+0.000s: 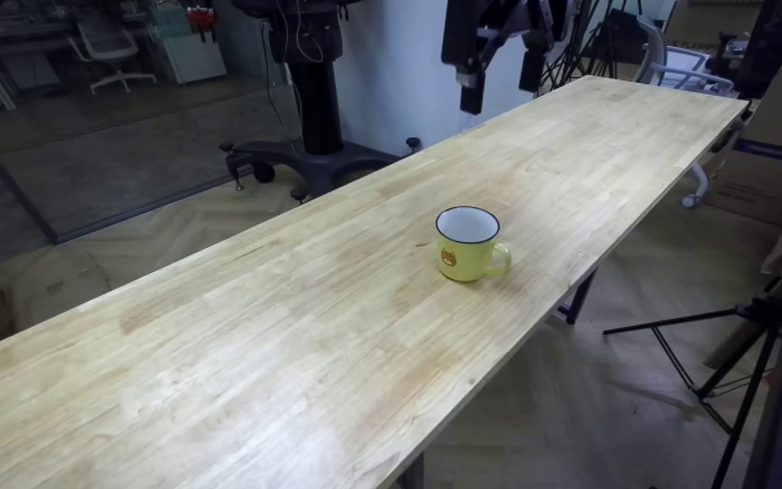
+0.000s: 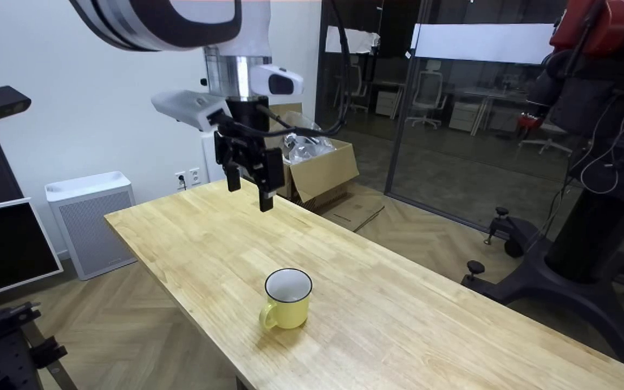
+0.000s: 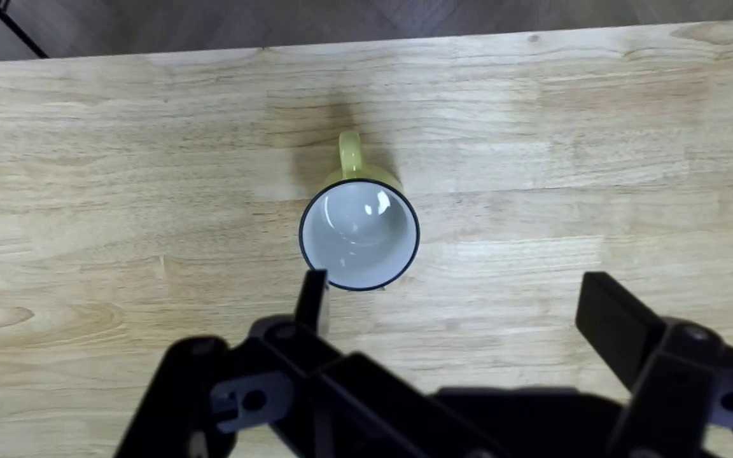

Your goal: Pick up the yellow cup from the table and move it slightly forward.

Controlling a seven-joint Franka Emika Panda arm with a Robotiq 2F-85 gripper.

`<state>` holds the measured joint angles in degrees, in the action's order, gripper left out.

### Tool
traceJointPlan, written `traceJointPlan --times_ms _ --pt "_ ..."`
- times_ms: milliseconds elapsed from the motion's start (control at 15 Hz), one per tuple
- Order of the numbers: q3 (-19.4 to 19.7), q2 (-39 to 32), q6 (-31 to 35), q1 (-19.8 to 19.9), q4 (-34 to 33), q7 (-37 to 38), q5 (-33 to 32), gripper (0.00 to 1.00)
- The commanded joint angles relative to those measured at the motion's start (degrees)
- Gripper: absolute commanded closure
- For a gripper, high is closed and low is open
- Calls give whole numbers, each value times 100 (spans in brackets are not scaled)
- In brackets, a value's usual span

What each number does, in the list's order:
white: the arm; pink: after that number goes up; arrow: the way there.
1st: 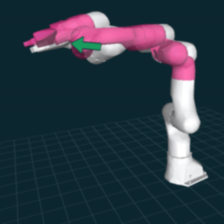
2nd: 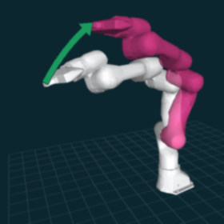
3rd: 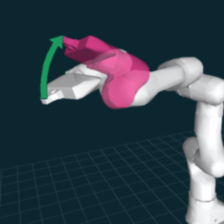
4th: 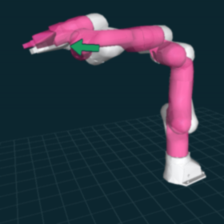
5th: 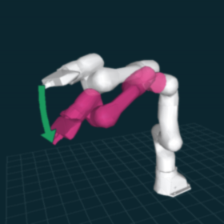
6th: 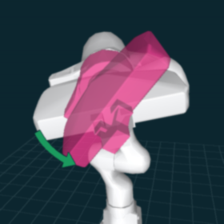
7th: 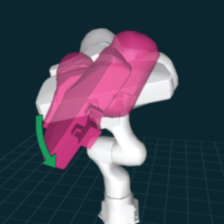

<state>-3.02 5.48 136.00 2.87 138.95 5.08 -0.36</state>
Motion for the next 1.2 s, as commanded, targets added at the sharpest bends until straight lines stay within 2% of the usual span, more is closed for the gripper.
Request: traceJointPlan --times_ms 0,267,333,600,800,1133 --pt "73 -708 35 -212 -489 -498 355 0" --pt "80 -1149 3 -236 -728 -689 588 0" --pt "73 -950 55 -258 -485 -608 493 0" --pt "87 -1134 54 -249 -620 -638 520 0" --pt "161 -1410 388 -262 -724 -274 262 0" --pt "262 -2061 1141 -253 -859 -251 157 0"
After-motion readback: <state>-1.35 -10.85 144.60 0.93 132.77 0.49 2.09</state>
